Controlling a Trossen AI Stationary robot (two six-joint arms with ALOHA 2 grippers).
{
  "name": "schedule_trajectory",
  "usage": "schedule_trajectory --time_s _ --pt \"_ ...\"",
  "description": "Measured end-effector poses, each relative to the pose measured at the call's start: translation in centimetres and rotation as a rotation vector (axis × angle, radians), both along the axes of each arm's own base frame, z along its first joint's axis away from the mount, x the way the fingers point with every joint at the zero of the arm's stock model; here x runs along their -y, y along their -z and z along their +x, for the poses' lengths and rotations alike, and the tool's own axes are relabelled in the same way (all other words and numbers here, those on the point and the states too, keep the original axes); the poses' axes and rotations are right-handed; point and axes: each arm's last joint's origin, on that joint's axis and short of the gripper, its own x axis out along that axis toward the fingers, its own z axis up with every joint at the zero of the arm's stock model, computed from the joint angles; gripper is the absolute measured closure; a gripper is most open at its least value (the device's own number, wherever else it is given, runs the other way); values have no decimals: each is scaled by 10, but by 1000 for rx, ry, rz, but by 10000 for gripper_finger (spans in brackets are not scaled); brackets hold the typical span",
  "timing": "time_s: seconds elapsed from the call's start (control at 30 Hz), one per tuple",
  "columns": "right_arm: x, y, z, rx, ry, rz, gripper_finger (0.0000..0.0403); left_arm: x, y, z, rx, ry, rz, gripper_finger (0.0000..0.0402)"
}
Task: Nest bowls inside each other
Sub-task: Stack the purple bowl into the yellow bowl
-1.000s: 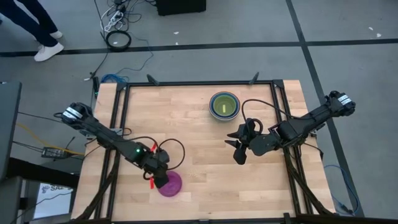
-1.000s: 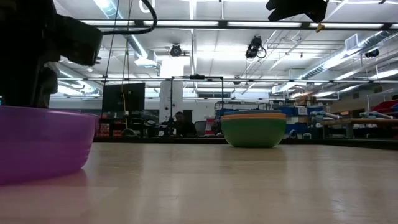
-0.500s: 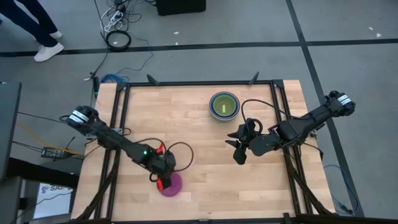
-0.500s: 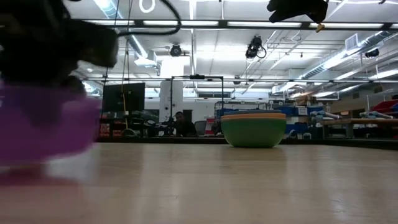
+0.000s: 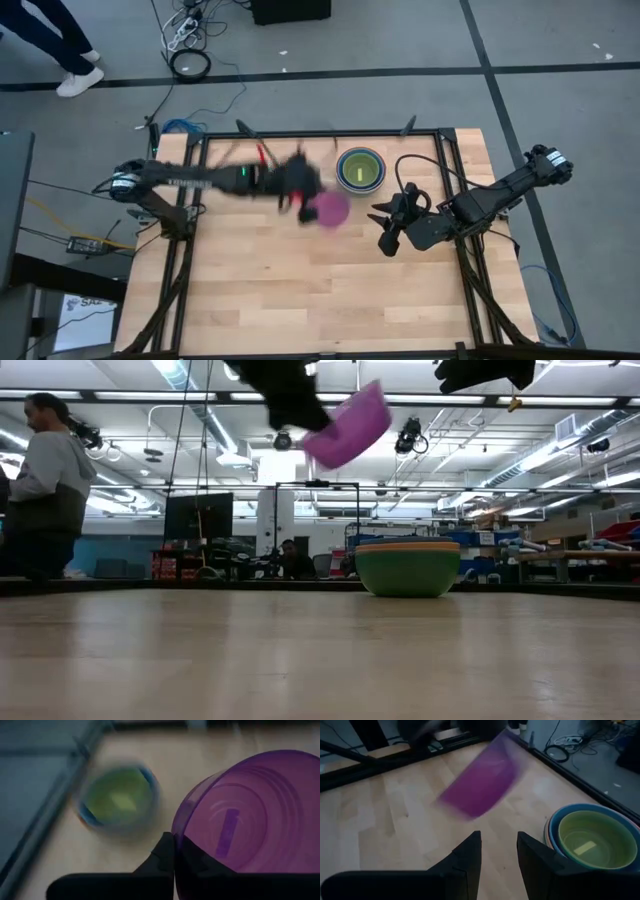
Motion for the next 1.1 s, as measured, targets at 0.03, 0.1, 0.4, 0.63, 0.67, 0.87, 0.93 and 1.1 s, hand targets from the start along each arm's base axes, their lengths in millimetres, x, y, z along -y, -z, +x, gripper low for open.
schedule_trajectory --time_s 0.03,0.1,0.4,0.63,0.67,0.87,0.93,1.1 --pt "0 -1 0 4 2 -1 289 -19 -10 4 62 1 -4 399" --pt "1 -1 -1 4 4 -2 289 -57 -24 10 186 5 -37 399" --pt "2 1 -3 -16 16 -2 289 -159 15 56 155 21 -181 400" --pt "3 5 -7 -47 43 24 289 -182 51 101 45 -41 -226 400" --pt "3 5 -8 -49 44 26 289 -184 55 105 28 -52 -229 400" --pt "1 6 -10 -55 44 34 289 -191 65 116 -61 -131 -198 399" --pt "0 6 -10 -53 41 35 289 -192 67 115 -81 -139 -205 399" --pt "0 6 -10 -52 40 36 289 -192 75 112 -148 -183 -198 395"
